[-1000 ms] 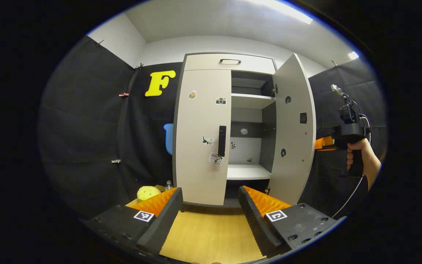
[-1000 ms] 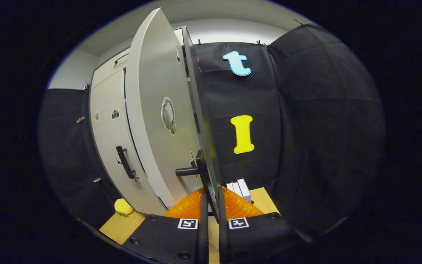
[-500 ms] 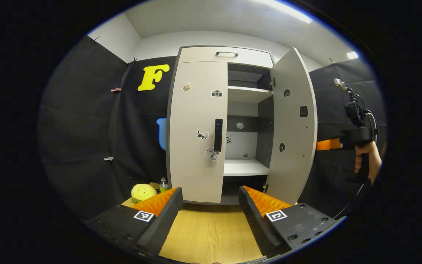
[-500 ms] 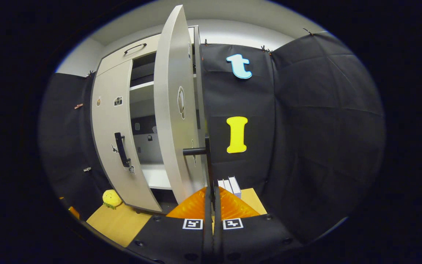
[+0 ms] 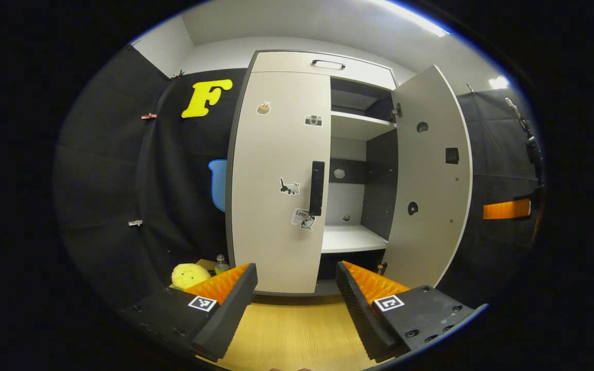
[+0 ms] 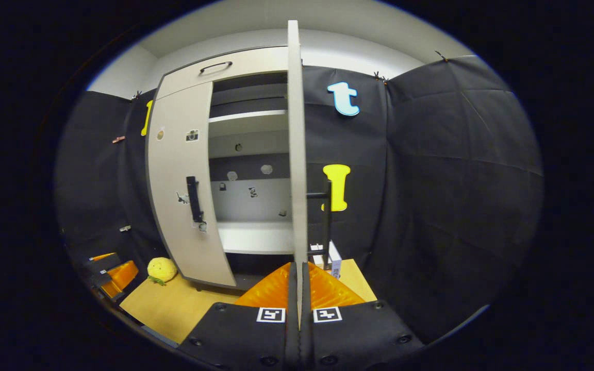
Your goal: Open the right door of the double-door shoe cabinet with the right hand, and open the left door with the left hand.
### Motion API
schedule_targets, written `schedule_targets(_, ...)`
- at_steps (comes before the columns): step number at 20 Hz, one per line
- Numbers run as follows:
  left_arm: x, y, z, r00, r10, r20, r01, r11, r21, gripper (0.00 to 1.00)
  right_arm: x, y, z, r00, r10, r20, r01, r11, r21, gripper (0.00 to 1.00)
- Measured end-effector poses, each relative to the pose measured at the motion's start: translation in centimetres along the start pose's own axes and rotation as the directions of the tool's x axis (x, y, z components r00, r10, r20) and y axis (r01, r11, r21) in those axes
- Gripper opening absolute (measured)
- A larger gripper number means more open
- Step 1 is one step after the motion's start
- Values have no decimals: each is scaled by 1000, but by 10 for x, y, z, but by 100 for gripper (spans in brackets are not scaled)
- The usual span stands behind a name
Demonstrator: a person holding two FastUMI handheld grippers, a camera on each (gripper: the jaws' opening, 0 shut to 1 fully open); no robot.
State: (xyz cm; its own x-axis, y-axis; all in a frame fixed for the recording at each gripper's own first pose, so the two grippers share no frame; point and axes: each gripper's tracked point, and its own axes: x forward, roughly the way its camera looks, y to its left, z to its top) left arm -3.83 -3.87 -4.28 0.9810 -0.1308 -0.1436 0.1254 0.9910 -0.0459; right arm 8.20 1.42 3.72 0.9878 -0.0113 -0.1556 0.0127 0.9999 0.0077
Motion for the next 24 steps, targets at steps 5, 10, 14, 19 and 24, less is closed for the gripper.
schedule_targets(5,42,28,7,999,-50,13,50,999,6,95,16,42,-1,999,21,27,-21,1000,-1,5)
schedule_targets(10,74,38,24,995,-97,25,97,995,-9,95,41,67,-10,1000,0,11,0,1000,-5,5)
schedule_targets(14,100,29,31,995,-97,17,96,995,15,95,69,73,-17,1000,-11,17,12,1000,-21,24)
schedule_targets(19,144,2,50,996,-88,16,88,996,32,95,95,74,-30,999,36,15,-36,999,-26,87)
schedule_targets(24,195,-20,74,997,-73,32,72,997,28,95,107,72,-45,997,71,5,-71,998,1,100)
